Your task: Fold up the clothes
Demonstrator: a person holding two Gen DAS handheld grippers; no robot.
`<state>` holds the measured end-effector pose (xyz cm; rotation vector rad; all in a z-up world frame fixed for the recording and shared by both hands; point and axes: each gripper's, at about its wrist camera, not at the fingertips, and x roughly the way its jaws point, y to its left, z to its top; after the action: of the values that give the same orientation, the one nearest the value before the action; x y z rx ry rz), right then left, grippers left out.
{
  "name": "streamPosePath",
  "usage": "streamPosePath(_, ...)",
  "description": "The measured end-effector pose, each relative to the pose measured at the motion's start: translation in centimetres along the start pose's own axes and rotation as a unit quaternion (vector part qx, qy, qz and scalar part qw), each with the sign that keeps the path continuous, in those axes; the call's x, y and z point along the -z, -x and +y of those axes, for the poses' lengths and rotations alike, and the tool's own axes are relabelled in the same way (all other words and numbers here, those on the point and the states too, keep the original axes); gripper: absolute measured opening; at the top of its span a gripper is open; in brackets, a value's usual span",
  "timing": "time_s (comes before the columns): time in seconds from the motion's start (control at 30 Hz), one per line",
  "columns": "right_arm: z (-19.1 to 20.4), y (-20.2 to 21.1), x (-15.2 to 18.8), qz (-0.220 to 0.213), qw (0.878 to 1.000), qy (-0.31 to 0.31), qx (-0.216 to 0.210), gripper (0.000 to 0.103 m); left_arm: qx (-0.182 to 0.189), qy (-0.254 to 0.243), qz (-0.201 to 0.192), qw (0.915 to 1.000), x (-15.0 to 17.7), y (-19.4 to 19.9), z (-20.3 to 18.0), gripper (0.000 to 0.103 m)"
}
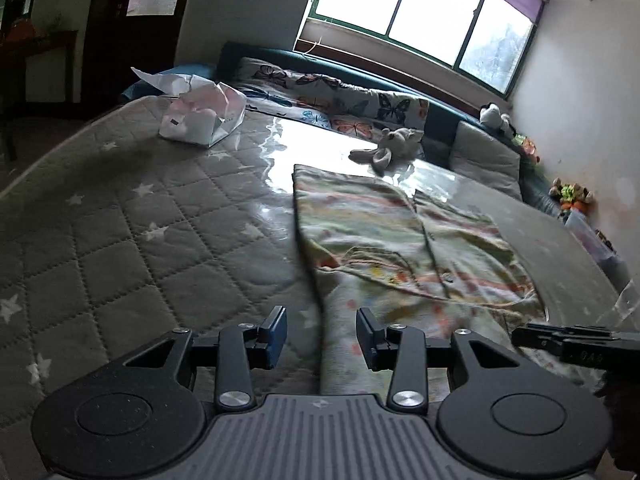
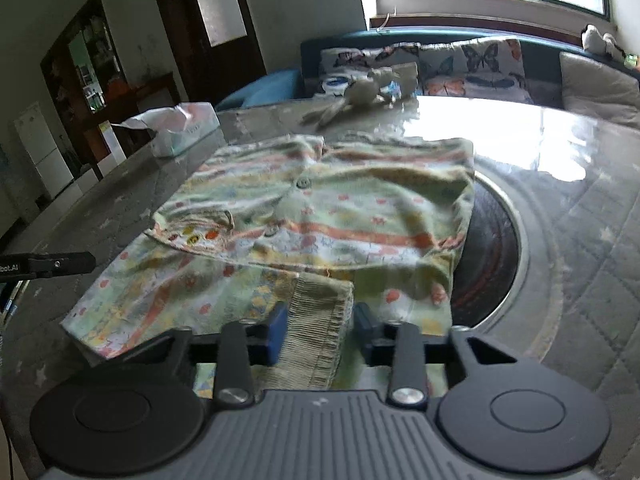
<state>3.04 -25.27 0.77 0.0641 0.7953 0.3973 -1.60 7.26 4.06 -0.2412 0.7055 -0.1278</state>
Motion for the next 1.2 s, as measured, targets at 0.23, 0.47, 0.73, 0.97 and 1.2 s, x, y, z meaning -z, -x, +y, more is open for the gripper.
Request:
streamPosePath(0.23, 0.9, 2.1, -0.9, -0.043, 0.998, 0.024, 0.027, 0.006, -0.008, -0.041, 0.005, 0.9991, -0.4, -0.6, -0.4, 0.044)
streamPosePath(0.47, 1.2, 1.4, -1.1, -0.04, 0.997, 0.047, 0.05, 0.007, -0.024, -0.088, 0.015, 0.9957, 0.2, -1.5, -1.1, 0.044)
streamPosePath(0.73, 1.5, 2.5, -1.2, -0.045, 0.996, 0.065, 0.035, 0.013, -0.006, -0.114, 0.006, 0.9934, -0.1, -0.9, -2.3, 0.044)
streamPosePath(0.97, 3.4, 2.7, 0.9, -0.006, 0.994, 0.107, -0.012, 0.028, 0.019, -0.156, 0.021, 0.9874, 1.4, -1.6, -3.7, 0.044)
streamPosePath(1.2, 3.1, 4.3, 2.8, 0.002, 0.993, 0.116, -0.004, 0.029, 0.015, -0.183, 0.018, 0.9828, 3.4, -0.7, -3.0, 0.046)
